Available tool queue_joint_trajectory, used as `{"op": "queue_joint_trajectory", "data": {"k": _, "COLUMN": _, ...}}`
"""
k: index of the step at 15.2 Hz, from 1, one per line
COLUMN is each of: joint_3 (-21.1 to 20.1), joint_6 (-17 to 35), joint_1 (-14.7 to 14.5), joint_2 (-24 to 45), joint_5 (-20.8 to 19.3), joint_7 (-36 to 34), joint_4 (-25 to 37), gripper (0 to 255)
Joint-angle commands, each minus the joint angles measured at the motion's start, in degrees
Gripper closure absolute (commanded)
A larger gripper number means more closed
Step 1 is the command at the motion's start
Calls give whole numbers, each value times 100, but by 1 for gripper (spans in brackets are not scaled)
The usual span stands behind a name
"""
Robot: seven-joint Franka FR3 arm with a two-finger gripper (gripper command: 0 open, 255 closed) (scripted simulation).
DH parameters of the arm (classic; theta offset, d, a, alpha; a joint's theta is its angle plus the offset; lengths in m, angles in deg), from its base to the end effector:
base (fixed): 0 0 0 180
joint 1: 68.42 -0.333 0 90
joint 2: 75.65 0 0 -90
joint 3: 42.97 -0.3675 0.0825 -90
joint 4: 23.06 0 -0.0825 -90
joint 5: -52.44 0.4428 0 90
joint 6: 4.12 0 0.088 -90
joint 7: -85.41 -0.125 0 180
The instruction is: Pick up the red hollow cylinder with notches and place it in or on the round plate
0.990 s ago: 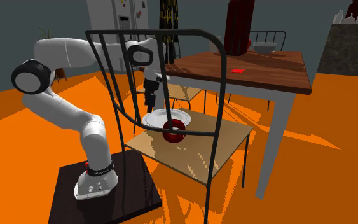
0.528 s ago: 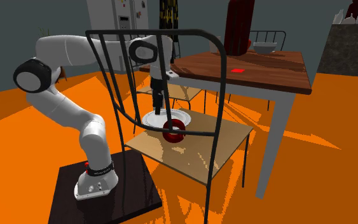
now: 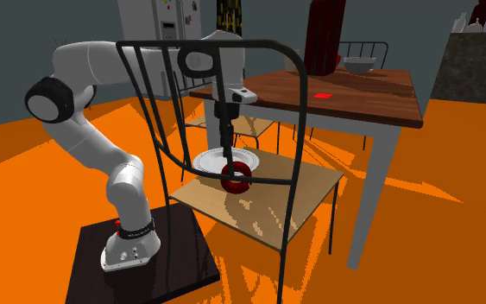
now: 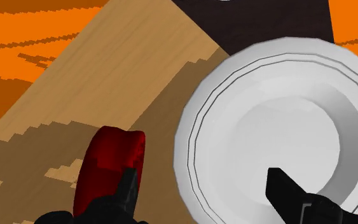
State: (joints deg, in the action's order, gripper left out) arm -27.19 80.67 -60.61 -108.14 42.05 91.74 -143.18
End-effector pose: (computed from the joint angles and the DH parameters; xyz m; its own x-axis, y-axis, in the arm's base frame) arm 0.3459 -0.2100 0.6472 0.9624 -0.2625 -0.0704 -0.2612 -0.9649 0.0271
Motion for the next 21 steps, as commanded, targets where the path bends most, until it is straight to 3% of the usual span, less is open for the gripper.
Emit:
{"op": "queue_joint_trajectory", "data": {"k": 1, "joint_3": 174, "joint_6": 65, "joint_1": 70, "joint_2": 165, "joint_5": -107, "joint_7": 152, "joint_4": 236, "gripper": 0}}
{"op": "queue_joint_trajectory", "data": {"k": 4, "joint_3": 370, "joint_6": 109, "joint_1": 140, "joint_2": 364, "joint_5": -195, "joint_7": 327, "joint_4": 548, "gripper": 0}}
{"op": "queue_joint_trajectory", "data": {"k": 11, "joint_3": 433, "joint_6": 660, "joint_1": 185, "joint_2": 203, "joint_5": -273, "joint_7": 280, "joint_4": -159, "gripper": 0}}
{"op": "queue_joint_trajectory", "data": {"k": 19, "joint_3": 433, "joint_6": 658, "joint_1": 185, "joint_2": 203, "joint_5": -273, "joint_7": 279, "joint_4": -158, "gripper": 0}}
{"op": "queue_joint_trajectory", "data": {"k": 20, "joint_3": 433, "joint_6": 658, "joint_1": 185, "joint_2": 203, "joint_5": -273, "joint_7": 279, "joint_4": -158, "gripper": 255}}
{"op": "queue_joint_trajectory", "data": {"k": 21, "joint_3": 433, "joint_6": 658, "joint_1": 185, "joint_2": 203, "joint_5": -273, "joint_7": 279, "joint_4": -158, "gripper": 255}}
